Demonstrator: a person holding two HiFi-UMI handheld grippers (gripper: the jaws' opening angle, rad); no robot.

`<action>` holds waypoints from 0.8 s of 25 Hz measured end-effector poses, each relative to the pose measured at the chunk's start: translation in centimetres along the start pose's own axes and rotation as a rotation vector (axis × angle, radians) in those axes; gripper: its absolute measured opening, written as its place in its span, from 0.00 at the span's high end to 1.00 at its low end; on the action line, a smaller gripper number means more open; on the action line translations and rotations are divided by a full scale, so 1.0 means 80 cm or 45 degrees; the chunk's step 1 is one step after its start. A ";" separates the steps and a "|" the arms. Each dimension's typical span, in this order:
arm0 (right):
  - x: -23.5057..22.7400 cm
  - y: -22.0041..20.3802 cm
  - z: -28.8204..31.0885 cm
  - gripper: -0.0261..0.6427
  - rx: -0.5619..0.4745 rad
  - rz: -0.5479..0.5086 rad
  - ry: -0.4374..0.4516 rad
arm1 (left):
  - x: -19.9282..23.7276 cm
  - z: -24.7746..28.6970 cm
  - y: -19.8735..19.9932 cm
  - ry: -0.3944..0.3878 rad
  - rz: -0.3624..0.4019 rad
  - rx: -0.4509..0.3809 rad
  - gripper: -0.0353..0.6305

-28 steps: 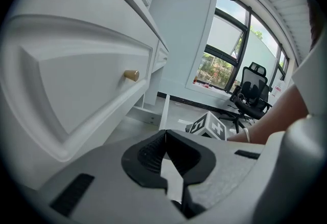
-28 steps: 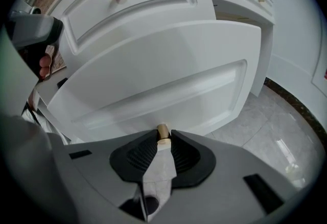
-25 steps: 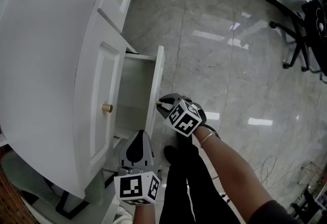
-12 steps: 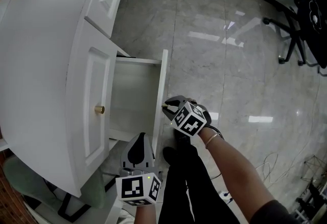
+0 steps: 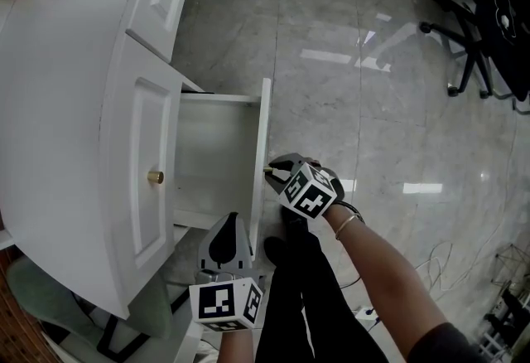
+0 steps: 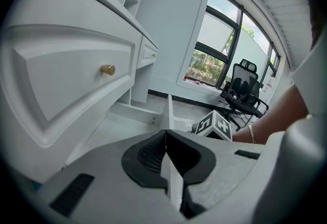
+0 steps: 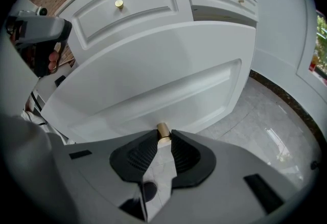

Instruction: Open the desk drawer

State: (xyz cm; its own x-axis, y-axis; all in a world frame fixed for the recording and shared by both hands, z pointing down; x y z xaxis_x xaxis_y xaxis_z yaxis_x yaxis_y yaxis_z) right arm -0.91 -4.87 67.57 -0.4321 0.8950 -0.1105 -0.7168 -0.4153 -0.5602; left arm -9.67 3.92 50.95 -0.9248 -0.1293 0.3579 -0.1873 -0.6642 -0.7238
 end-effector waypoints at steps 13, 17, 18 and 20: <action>0.007 -0.016 -0.036 0.92 -0.024 0.065 -0.073 | -0.001 -0.003 0.015 -0.017 0.019 -0.012 0.93; 0.011 -0.005 -0.065 0.94 -0.098 0.134 -0.121 | -0.002 -0.005 0.024 -0.013 0.018 -0.022 0.93; 0.012 -0.002 -0.073 0.95 -0.112 0.155 -0.130 | -0.003 -0.006 0.026 -0.011 0.016 -0.024 0.93; 0.013 0.005 -0.089 0.95 -0.139 0.183 -0.143 | -0.004 -0.010 0.030 -0.007 0.014 -0.030 0.93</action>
State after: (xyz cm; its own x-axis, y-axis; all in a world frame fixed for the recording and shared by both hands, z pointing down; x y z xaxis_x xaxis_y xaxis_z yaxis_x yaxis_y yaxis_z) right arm 2.28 -2.93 61.41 -0.5882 0.8016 -0.1071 -0.5826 -0.5118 -0.6314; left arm -10.11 2.92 48.65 -0.9250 -0.1402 0.3531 -0.1851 -0.6452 -0.7412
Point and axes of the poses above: the fingertips, and each gripper's own axes: z forward along the fingers, x to its left, y out of its top, the point moved 5 cm from there along -z, backward along the fingers, and after that the axes turned 9 degrees about -y, right-handed, at the moved point
